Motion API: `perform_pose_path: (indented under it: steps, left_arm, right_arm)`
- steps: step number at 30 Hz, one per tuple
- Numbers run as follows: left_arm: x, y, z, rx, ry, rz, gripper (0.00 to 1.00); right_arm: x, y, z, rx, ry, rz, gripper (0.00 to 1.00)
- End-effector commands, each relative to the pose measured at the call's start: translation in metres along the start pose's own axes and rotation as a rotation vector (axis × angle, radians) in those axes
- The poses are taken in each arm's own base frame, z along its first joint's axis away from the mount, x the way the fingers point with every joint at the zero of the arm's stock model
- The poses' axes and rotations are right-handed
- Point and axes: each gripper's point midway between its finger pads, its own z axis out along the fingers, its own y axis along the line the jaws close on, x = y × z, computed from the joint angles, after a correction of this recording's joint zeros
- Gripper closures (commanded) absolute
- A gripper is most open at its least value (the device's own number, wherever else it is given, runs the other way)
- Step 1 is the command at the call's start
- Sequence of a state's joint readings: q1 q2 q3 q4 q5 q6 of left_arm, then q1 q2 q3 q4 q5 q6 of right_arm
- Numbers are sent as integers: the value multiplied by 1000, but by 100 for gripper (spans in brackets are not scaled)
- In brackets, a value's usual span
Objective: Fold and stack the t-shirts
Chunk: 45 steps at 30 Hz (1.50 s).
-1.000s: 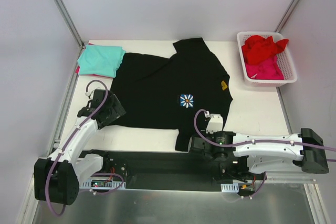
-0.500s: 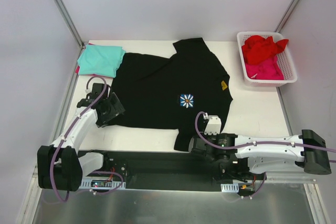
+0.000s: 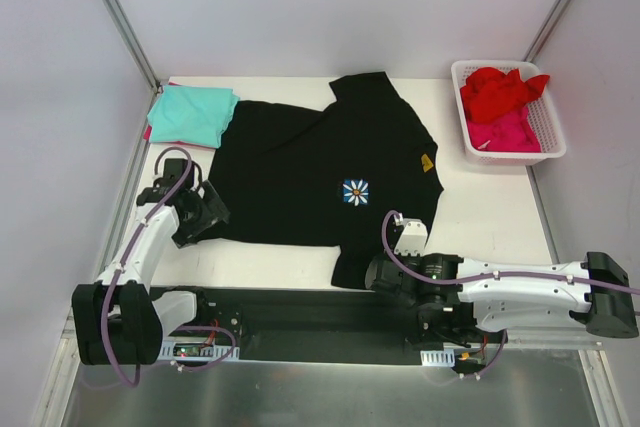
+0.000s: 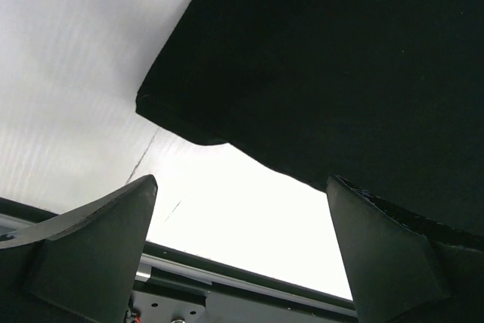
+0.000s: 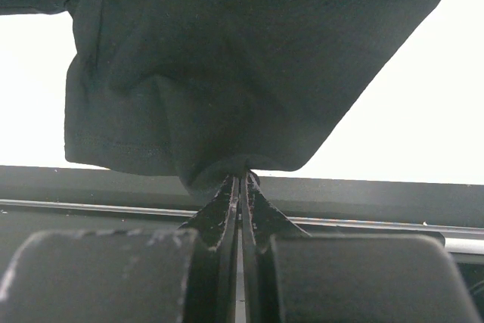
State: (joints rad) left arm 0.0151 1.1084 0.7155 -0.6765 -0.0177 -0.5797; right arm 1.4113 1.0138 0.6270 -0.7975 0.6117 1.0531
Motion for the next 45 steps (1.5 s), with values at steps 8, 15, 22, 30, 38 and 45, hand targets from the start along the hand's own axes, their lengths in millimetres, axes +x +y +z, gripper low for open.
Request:
perform_pose_path:
  steps: [8,15,22,30,38,45]
  left_arm:
    - [1,10,0,-28,66,-33,5]
    - [-8,17,5,-16,76,-103,12]
    - [-13,24,8,-10,87,-151,20]
    - [-11,28,15,-4,118,-200,43]
    - [-9,31,21,-14,147,-213,34]
    - [-4,30,30,-3,184,-233,39]
  right_arm:
    - [-1,-2,2,-6,0,10,99]
    - [0,-1,2,-12,2,10,99]
    - [0,-3,3,-12,6,15,99]
    - [1,-3,3,-14,10,18,99]
    - [0,-2,3,-20,10,24,99]
    - [0,-5,4,-16,13,28,99]
